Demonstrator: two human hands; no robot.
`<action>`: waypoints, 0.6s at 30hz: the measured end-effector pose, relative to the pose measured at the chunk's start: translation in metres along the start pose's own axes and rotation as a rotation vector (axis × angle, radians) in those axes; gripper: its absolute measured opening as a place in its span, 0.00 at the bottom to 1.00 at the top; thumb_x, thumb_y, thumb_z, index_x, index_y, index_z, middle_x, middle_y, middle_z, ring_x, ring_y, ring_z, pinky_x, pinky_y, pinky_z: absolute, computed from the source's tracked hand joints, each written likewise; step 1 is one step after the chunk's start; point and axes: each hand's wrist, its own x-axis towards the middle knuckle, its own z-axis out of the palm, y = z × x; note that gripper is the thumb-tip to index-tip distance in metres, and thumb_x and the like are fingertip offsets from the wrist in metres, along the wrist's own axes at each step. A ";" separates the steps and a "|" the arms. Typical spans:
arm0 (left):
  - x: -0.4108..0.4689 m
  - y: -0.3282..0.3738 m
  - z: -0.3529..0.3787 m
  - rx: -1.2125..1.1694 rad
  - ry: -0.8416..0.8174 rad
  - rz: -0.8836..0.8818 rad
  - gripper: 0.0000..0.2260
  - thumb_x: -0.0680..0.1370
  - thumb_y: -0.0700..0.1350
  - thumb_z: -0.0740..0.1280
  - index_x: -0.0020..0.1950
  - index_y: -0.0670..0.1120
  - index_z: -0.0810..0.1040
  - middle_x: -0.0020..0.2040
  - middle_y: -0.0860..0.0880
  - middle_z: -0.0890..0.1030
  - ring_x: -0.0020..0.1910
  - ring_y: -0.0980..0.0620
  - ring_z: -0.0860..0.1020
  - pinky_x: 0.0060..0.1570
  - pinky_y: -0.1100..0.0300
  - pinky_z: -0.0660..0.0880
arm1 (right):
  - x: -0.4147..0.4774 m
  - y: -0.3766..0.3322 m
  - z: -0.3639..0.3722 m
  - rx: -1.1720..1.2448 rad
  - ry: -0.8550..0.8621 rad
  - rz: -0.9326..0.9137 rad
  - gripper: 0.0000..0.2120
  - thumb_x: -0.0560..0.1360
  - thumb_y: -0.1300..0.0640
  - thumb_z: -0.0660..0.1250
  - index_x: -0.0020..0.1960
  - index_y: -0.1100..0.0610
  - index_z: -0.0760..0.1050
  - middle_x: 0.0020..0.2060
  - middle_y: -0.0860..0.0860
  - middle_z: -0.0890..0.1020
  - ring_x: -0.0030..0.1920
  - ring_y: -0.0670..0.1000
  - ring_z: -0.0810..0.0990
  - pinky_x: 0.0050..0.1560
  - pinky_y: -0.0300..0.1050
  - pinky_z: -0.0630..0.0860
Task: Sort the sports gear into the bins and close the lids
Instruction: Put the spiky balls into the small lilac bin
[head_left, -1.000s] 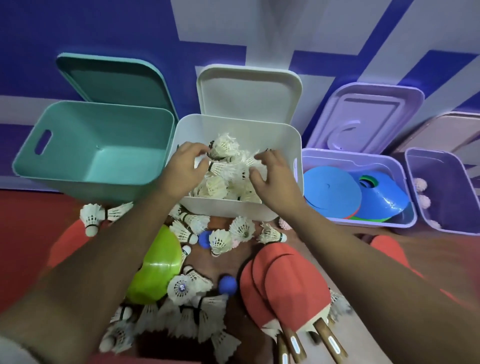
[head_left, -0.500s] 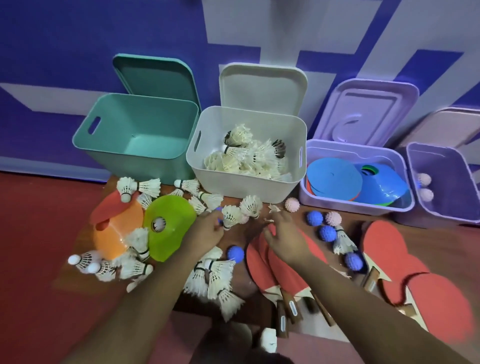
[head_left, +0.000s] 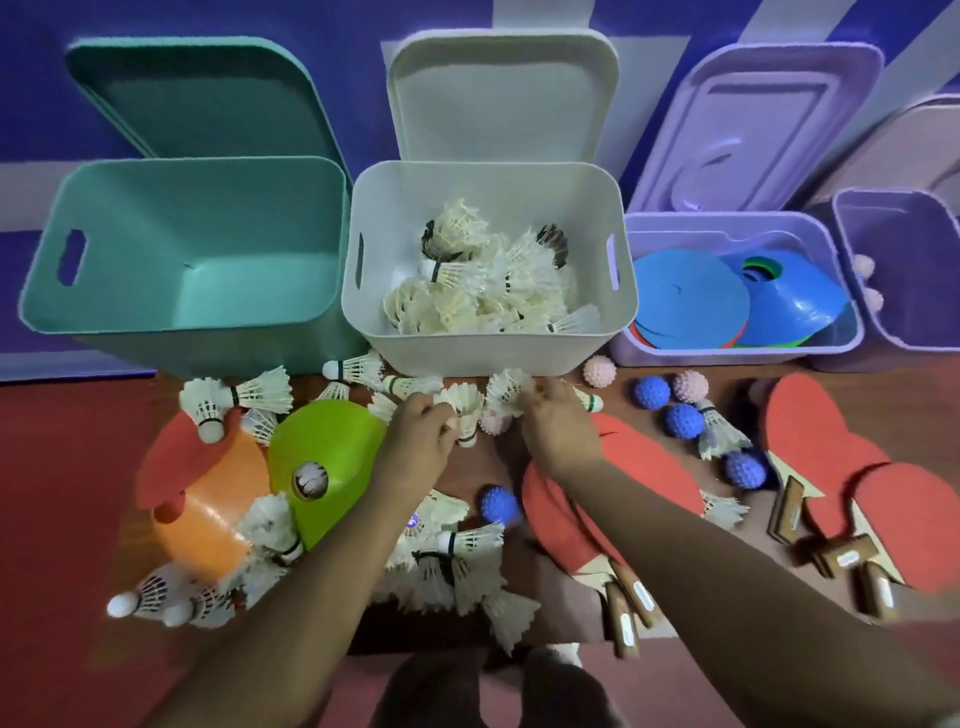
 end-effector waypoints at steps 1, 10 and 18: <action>0.001 0.000 -0.008 -0.078 -0.006 0.003 0.03 0.73 0.39 0.70 0.46 0.42 0.79 0.48 0.44 0.74 0.45 0.48 0.73 0.46 0.59 0.70 | 0.002 -0.001 0.001 0.023 0.027 0.023 0.14 0.68 0.65 0.64 0.52 0.59 0.81 0.50 0.60 0.76 0.52 0.63 0.75 0.56 0.54 0.75; -0.008 -0.018 -0.045 -0.473 -0.162 -0.106 0.13 0.71 0.38 0.68 0.51 0.52 0.72 0.37 0.53 0.74 0.33 0.57 0.74 0.36 0.58 0.71 | -0.023 -0.022 -0.040 0.533 0.257 0.111 0.05 0.75 0.61 0.69 0.47 0.53 0.80 0.44 0.50 0.79 0.46 0.47 0.77 0.47 0.32 0.71; -0.015 -0.002 -0.058 -0.530 -0.294 -0.045 0.29 0.72 0.42 0.74 0.69 0.56 0.66 0.60 0.61 0.75 0.51 0.70 0.76 0.47 0.76 0.70 | -0.044 -0.054 -0.060 0.956 0.234 0.218 0.03 0.76 0.62 0.69 0.45 0.57 0.80 0.39 0.49 0.83 0.39 0.43 0.78 0.43 0.36 0.72</action>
